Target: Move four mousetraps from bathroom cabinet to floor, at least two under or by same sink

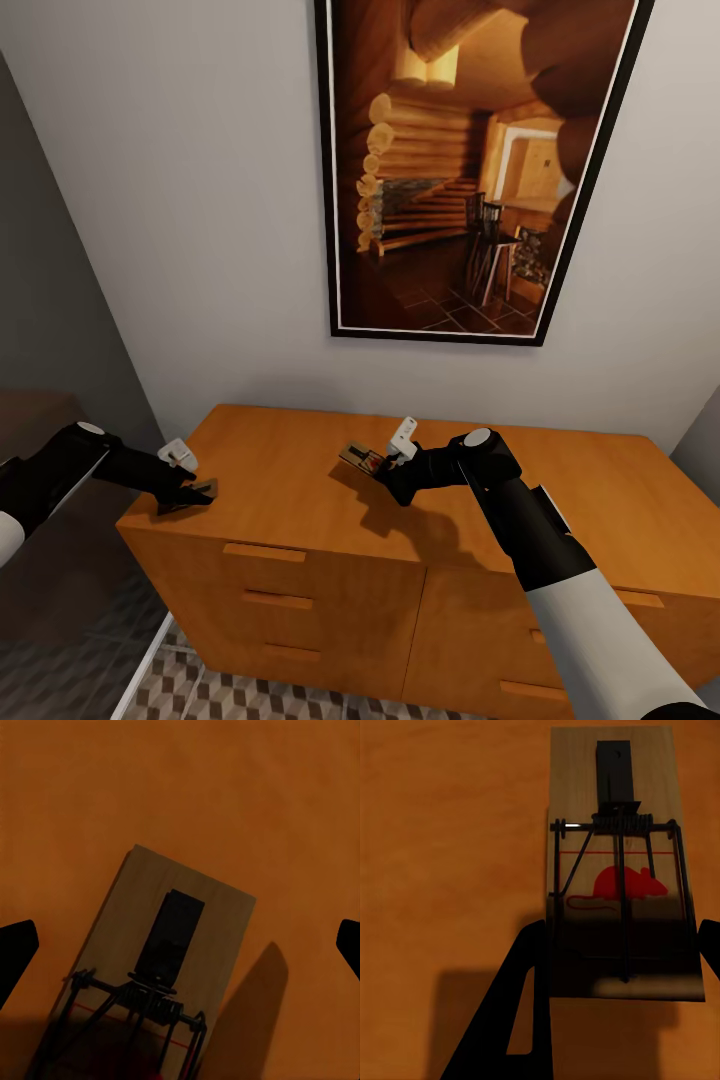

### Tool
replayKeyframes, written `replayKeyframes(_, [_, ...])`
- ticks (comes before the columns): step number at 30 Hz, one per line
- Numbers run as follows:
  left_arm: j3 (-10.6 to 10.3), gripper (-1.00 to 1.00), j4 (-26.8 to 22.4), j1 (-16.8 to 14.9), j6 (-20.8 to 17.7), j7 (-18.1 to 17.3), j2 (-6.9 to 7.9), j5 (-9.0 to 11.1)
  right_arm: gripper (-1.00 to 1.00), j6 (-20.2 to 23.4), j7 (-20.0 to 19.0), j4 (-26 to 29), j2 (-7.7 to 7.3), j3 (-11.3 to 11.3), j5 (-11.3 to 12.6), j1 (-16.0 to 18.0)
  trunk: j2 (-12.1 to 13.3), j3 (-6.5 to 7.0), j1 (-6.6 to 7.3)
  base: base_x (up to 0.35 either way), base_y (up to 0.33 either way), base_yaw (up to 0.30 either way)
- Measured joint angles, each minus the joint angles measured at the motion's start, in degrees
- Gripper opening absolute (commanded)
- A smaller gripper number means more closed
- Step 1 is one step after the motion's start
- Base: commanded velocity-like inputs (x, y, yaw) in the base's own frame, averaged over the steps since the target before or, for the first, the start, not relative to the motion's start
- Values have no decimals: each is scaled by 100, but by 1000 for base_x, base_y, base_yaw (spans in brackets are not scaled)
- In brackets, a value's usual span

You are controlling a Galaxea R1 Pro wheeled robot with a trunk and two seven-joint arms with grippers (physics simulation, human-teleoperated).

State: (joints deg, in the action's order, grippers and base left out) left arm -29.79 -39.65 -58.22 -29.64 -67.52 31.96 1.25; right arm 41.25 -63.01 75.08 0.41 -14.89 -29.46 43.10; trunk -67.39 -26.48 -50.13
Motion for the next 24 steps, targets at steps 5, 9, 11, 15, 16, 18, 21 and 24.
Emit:
replayKeyframes(5, [2, 100, 1, 1, -2, 0, 2, 10, -100, 2, 2, 0, 0, 0, 0, 0, 0, 0, 0, 0, 0, 0])
replayKeyframes(9, [3, 100, -2, 2, -5, 0, 4, 11, -100, 0, 2, 0, 0, 0, 0, 0, 0, 0, 0, 0, 0, 0])
replayKeyframes(11, [3, 100, -7, 4, -5, 0, 5, 10, -100, 1, 2, 0, 0, 0, 0, 0, 0, 0, 0, 0, 0, 0])
replayKeyframes(15, [1, 100, -4, 2, -3, 0, 2, 2, -100, -1, 1, 0, 0, 0, 0, 0, 0, 0, 0, 0, 0, 0])
replayKeyframes(16, [1, 100, -4, 2, -3, 0, 2, 3, -100, -2, 0, 0, 0, 0, 0, 0, 0, 0, 0, 0, 0, 0])
replayKeyframes(18, [3, 100, -32, 22, 45, 29, -28, 10, -100, -29, -9, -32, -7, -21, 17, -22, 3, 2, 1, 0, 0, 0])
replayKeyframes(21, [2, 100, -55, 29, 37, 25, -39, 17, -100, -30, -10, -70, -8, -22, 21, -24, 3, 1, 0, 0, 0, 0])
replayKeyframes(24, [4, 100, -56, 30, 25, 20, -37, 27, -100, -26, -10, -87, -7, -22, 38, 0, 3, 1, 0, 0, 0, 0])
